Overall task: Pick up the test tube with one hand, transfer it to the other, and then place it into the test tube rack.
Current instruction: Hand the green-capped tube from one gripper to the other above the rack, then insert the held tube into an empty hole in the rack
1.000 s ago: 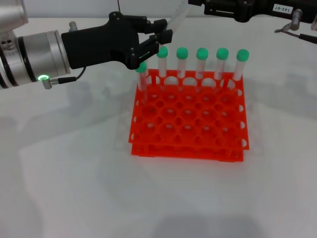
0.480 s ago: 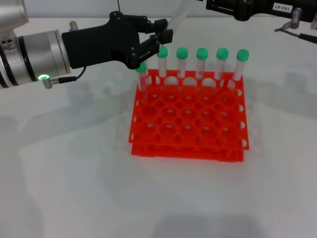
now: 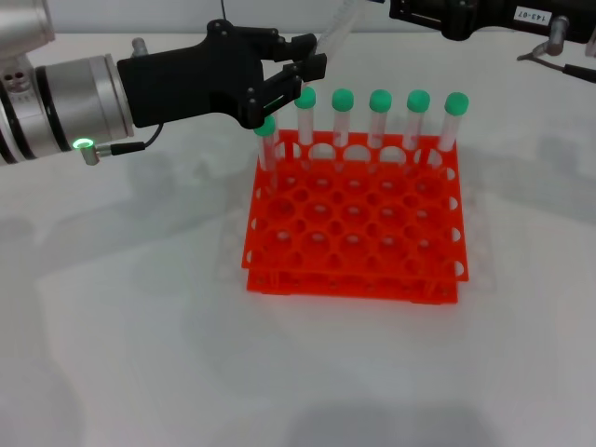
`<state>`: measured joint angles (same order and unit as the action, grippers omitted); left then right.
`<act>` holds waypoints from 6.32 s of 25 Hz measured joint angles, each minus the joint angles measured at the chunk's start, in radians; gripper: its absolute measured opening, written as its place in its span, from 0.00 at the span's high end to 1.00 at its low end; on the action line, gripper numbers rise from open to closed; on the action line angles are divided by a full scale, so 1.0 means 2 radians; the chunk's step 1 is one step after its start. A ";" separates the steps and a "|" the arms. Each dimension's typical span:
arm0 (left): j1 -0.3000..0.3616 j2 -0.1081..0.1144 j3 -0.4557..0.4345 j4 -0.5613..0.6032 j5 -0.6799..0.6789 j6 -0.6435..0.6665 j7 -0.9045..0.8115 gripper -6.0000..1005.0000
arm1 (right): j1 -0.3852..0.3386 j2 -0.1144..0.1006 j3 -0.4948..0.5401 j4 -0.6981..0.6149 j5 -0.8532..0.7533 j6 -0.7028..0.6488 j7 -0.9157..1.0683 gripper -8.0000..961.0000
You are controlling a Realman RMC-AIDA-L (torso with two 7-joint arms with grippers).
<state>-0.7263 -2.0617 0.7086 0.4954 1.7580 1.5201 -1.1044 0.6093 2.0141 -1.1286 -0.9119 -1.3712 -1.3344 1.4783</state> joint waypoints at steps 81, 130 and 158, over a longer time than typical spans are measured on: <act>0.151 0.002 0.015 0.241 -0.005 0.053 -0.283 0.11 | -0.017 -0.002 0.005 -0.002 0.000 0.001 -0.002 0.72; 0.190 0.045 0.013 0.247 0.177 0.066 -0.315 0.11 | -0.021 0.005 -0.066 0.009 0.028 0.041 -0.001 0.70; 0.166 0.042 0.020 0.235 0.203 0.078 -0.268 0.11 | 0.005 0.007 -0.164 0.026 0.066 0.152 0.003 0.69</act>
<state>-0.3948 -1.9774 0.7487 0.9649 2.1647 1.6752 -1.6398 0.6189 2.0279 -1.4557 -0.8607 -1.2400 -1.0310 1.4845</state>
